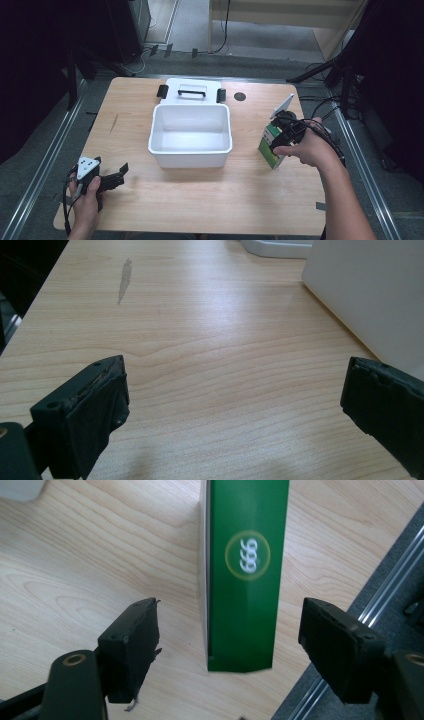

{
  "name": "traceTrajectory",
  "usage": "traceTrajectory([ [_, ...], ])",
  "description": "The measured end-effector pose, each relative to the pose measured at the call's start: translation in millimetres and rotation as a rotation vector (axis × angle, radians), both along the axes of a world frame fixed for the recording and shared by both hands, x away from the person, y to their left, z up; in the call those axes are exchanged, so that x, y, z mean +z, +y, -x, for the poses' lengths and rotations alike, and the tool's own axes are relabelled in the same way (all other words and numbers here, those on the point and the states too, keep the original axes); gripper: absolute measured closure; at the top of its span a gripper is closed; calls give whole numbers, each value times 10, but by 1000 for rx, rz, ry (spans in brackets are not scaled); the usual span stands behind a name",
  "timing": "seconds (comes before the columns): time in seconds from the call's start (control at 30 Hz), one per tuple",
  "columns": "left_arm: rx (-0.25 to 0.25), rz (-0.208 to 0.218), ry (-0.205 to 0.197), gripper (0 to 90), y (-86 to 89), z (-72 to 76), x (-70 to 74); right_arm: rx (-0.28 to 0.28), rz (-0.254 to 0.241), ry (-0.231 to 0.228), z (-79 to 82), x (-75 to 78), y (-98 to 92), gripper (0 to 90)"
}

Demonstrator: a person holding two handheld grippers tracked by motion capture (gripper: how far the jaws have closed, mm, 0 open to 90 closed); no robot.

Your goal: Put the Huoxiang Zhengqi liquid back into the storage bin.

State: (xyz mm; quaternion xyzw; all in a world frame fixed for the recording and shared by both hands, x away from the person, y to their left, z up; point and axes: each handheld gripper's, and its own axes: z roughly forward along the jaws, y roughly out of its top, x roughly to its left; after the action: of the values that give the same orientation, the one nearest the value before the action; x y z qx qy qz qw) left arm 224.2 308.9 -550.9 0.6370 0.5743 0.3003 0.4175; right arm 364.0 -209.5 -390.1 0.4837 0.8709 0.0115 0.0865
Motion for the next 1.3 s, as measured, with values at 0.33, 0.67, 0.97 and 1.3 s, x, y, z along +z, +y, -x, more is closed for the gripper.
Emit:
traceTrajectory([
  [0.33, -1, 4, 0, 1, -4, -2, -1, 2, -51, 26, -143, -79, 48, 330],
  [0.67, -6, 1, 1, 2, -8, -3, -2, 22, -53, 12, -242, -176, 57, 469],
  [0.97, -9, 3, 3, 3, -5, -7, -2, -10, -57, 35, -253, -155, 52, 642],
  [1.3, -11, 0, 7, 3, -6, -8, -1, 167, -64, -20, -175, 41, 78, 646],
])
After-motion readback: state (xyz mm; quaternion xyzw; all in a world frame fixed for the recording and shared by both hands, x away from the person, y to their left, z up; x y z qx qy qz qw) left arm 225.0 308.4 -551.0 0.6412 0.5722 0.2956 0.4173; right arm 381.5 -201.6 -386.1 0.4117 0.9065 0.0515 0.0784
